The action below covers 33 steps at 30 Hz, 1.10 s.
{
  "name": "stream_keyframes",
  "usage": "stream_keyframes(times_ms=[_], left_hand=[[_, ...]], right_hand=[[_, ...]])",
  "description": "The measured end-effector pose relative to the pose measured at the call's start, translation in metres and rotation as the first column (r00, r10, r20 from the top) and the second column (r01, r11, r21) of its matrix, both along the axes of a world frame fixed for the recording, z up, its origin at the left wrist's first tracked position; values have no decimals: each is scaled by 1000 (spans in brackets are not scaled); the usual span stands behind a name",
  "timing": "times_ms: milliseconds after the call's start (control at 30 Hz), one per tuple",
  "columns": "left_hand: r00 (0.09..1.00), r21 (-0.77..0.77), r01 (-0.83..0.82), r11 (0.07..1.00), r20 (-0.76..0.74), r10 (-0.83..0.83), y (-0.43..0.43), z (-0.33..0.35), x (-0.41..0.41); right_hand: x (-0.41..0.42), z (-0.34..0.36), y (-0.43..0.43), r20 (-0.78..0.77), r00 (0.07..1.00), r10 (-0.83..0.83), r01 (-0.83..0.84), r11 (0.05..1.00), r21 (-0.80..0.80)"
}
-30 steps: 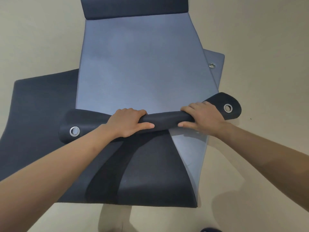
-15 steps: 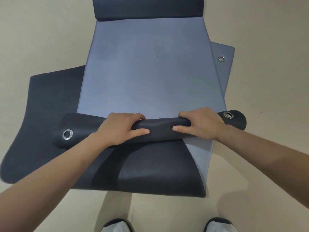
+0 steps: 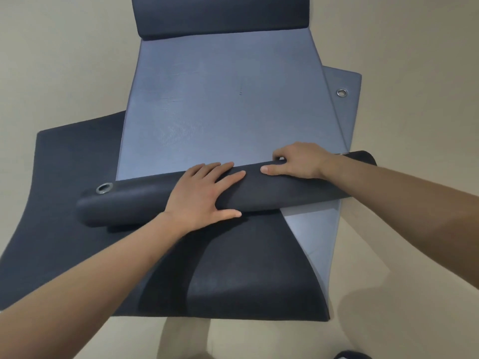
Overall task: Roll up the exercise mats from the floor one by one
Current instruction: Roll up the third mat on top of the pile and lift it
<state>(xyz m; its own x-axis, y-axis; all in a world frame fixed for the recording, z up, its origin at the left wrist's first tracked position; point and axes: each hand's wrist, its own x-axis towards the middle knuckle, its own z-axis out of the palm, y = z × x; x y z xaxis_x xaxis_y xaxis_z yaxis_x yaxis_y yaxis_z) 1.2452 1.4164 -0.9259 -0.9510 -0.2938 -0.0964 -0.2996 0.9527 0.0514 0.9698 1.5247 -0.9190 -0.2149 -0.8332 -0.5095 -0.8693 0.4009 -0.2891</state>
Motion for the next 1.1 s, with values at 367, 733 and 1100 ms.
stream_keyframes(times_ms=[367,733,1100], left_hand=[[984,490,-139,861,167,64,-60,7,-44],[1000,218,-25,976,-13,29,-70,17,-49],[996,-54,-87,995,20,88,-66,25,-48]], right_hand=[[30,-31,64,-452,888,83,-306,840,-448],[-3,-31,42,-406,906,121,-313,839,-446],[-36,23,-13,54,998,18,-6,977,-214]])
